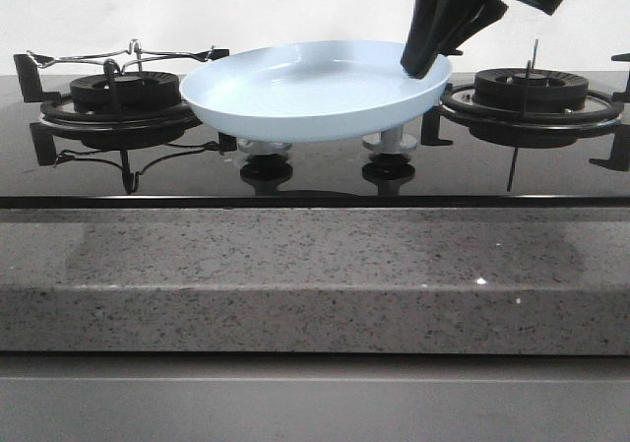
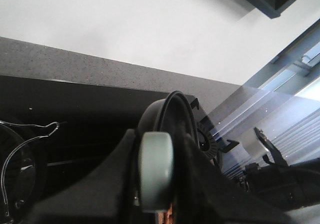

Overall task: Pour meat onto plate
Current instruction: 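Lift the black pan with the left gripper over the plate, then tilt the pan with the left gripper, pouring meat onto the plate, then return the pan to its burner with the left gripper and release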

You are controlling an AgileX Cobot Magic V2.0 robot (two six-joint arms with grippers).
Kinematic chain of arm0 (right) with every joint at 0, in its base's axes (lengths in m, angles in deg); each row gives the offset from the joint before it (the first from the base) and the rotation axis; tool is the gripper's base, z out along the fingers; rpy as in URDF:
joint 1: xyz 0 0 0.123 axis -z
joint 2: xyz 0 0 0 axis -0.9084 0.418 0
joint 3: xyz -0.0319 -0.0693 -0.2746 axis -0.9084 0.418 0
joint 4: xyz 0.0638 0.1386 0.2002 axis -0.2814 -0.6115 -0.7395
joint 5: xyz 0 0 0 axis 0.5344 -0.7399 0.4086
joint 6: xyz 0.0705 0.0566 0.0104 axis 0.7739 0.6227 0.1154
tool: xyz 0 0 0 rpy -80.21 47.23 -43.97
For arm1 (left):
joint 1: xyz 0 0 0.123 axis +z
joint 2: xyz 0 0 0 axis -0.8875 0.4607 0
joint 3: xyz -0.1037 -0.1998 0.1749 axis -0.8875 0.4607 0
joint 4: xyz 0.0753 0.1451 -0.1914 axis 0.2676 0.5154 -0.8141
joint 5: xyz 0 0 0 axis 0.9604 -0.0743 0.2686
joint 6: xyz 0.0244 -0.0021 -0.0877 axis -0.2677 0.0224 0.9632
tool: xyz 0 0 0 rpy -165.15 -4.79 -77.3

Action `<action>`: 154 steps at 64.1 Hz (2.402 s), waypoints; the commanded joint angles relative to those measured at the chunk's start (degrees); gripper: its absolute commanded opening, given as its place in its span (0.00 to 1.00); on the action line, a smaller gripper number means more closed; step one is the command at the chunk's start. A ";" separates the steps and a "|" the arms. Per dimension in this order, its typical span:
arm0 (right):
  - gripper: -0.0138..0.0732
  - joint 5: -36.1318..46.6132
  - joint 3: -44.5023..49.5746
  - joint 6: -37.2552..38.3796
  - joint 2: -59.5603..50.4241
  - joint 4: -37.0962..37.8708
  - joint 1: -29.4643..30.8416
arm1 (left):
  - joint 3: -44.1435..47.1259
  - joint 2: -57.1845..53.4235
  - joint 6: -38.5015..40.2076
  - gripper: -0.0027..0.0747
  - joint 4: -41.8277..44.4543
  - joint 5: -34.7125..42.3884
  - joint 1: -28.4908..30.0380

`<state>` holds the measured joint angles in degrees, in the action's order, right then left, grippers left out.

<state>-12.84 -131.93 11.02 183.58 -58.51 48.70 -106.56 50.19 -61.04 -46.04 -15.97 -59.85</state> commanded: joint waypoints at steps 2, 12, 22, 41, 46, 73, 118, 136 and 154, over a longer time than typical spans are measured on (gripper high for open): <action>0.09 1.57 -1.29 -0.67 -3.46 -1.79 -0.04 | -1.80 -4.12 -2.13 0.01 -1.45 4.24 -3.23; 0.09 1.57 -1.29 -0.67 -3.46 -1.79 -0.04 | -1.80 -6.88 -3.21 0.01 5.69 10.16 -8.41; 0.09 1.57 -1.29 -0.67 -3.46 -1.79 -0.04 | -1.80 -8.27 -3.21 0.01 14.76 15.87 -15.51; 0.09 1.51 -1.29 -0.67 -3.46 -1.79 -0.04 | -1.80 -8.76 -3.21 0.01 30.40 24.44 -26.48; 0.09 1.51 -1.29 -0.67 -3.46 -1.79 -0.04 | -1.80 -9.18 -3.10 0.01 34.55 25.77 -29.10; 0.09 1.51 -1.29 -0.67 -3.46 -1.79 -0.04 | -1.80 -11.08 -2.95 0.01 53.97 27.59 -36.87; 0.09 1.45 -1.29 -0.67 -3.46 -1.79 -0.04 | -1.80 -12.08 2.46 0.01 49.93 29.63 -33.90; 0.09 1.45 -1.29 -0.67 -3.46 -1.79 -0.04 | -0.77 -11.66 0.41 0.01 24.15 24.90 -17.54; 0.09 1.40 -1.29 -0.67 -3.46 -1.79 -0.04 | 4.20 -6.19 -7.32 0.01 -11.57 8.04 3.45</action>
<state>-12.94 -131.80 11.02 183.58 -58.51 48.70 -101.58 43.09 -67.18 -43.94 -4.59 -61.47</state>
